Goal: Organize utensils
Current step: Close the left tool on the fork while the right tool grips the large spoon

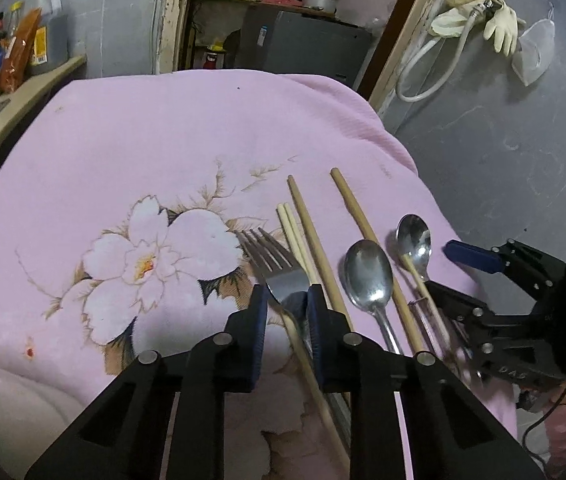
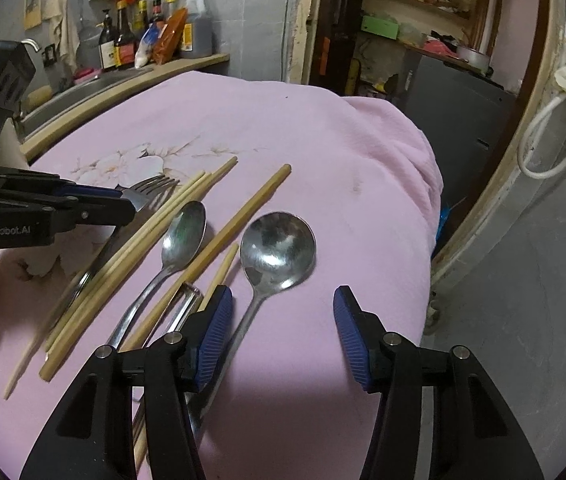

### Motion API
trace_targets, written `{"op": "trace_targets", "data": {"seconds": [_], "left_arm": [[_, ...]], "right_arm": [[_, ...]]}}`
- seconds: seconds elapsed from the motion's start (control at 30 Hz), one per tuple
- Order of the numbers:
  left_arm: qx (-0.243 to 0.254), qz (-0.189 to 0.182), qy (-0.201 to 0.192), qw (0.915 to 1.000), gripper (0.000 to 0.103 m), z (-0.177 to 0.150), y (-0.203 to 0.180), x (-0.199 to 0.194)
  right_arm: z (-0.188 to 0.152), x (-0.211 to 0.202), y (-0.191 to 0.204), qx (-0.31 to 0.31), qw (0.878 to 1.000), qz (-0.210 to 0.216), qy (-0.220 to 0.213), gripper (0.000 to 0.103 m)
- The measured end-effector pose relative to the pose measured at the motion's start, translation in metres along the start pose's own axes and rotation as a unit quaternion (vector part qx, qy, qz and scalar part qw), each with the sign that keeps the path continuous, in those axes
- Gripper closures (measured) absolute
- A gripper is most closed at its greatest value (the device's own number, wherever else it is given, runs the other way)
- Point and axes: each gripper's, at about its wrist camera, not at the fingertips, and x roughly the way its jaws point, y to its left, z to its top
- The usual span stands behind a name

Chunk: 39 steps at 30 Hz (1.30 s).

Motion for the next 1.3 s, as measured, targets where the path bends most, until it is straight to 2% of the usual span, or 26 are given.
{"op": "trace_targets", "data": {"seconds": [0.27, 0.33, 0.37, 0.4, 0.63, 0.77, 0.87, 1.0, 1.13, 1.3], "left_arm": [[-0.020, -0.026, 0.001, 0.9995, 0.095, 0.007, 0.002, 0.005], [-0.020, -0.031, 0.004, 0.9993, 0.097, 0.007, 0.001, 0.006], [-0.019, -0.032, 0.005, 0.9993, 0.097, 0.007, 0.000, 0.007], [-0.018, -0.032, 0.006, 0.9993, 0.098, 0.007, -0.001, 0.007], [-0.016, -0.032, 0.001, 0.9994, 0.102, 0.006, -0.005, 0.005], [-0.013, -0.031, -0.019, 0.9993, 0.103, 0.002, -0.012, -0.005], [0.009, -0.019, -0.053, 0.9984, 0.103, -0.005, -0.024, -0.019], [0.037, 0.001, -0.107, 0.9935, 0.103, -0.015, -0.038, -0.038], [0.046, 0.016, -0.153, 0.9870, 0.103, -0.026, -0.047, -0.054], [0.052, 0.028, -0.204, 0.9773, 0.103, -0.037, -0.055, -0.071]], "right_arm": [[0.015, 0.020, -0.001, 0.002, 1.000, 0.003, 0.009, 0.053], [0.017, 0.022, -0.001, 0.006, 1.000, 0.004, 0.009, 0.055], [0.017, 0.023, -0.001, 0.007, 1.000, 0.006, 0.009, 0.057], [0.016, 0.023, -0.001, 0.007, 1.000, 0.008, 0.008, 0.063], [0.015, 0.022, 0.000, 0.008, 1.000, 0.012, 0.003, 0.063], [0.013, 0.019, 0.004, 0.002, 1.000, 0.001, -0.009, 0.064], [0.009, 0.008, 0.007, -0.006, 0.999, -0.016, -0.035, 0.064], [0.004, -0.014, 0.012, -0.017, 0.994, -0.047, -0.093, 0.064], [-0.002, -0.036, 0.026, -0.039, 0.984, -0.079, -0.154, 0.064], [-0.012, -0.058, 0.043, -0.068, 0.963, -0.128, -0.229, 0.064]]}}
